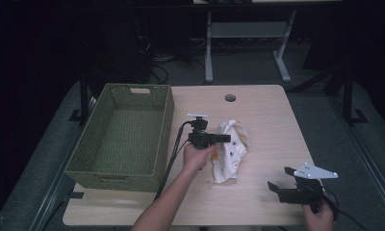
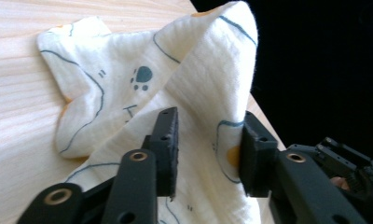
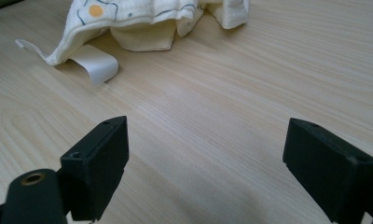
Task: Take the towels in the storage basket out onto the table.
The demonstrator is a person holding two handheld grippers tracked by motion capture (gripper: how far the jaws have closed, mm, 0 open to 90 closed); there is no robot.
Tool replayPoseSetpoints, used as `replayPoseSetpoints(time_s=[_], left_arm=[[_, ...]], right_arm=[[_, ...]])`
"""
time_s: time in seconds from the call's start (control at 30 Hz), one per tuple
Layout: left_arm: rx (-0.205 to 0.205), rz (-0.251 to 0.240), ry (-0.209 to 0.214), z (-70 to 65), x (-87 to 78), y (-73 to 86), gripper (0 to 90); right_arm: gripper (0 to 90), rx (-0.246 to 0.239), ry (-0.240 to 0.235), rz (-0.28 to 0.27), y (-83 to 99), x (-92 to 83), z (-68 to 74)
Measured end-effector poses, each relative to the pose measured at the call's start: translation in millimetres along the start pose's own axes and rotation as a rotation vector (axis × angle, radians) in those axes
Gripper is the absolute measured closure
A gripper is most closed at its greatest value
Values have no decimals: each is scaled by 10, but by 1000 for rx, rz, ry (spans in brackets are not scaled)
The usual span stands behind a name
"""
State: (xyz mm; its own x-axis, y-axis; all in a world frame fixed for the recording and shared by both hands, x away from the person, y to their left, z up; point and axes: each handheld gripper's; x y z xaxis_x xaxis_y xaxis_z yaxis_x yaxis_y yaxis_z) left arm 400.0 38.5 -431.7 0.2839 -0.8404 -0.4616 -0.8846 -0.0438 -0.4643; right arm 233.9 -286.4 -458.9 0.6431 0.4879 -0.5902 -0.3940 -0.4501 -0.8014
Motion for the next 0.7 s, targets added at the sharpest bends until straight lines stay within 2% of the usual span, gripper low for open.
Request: replayPoseSetpoints(time_s=[0.07, 0.1, 0.33, 0.63, 0.7], left_arm=[[-4, -4, 2, 1, -15, 6, 557], [6, -1, 4, -4, -26, 19, 549], [1, -17, 15, -15, -63, 34, 438], [-1, -33, 37, -54, -140, 75, 424], [14, -38, 30, -55, -170, 105, 420]], right_arm=[[140, -3, 1, 1, -1, 5, 3], [140, -3, -2, -1, -3, 13, 8], [140, -5, -5, 6, -13, 33, 23], [140, 0, 0, 6, -13, 33, 12], [140, -1, 2, 8, -10, 37, 8]])
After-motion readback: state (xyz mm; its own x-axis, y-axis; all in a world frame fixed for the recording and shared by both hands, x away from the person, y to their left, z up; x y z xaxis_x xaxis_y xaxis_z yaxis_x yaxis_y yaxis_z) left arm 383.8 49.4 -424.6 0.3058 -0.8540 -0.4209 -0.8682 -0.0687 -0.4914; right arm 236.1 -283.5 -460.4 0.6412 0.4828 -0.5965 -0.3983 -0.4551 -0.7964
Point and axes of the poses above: each handheld gripper's, and its own axes: x roughly forward along the jaws, y roughly out of its underside, z roughly to its left, and after that the axes turned 11 degrees about -x, right-handed
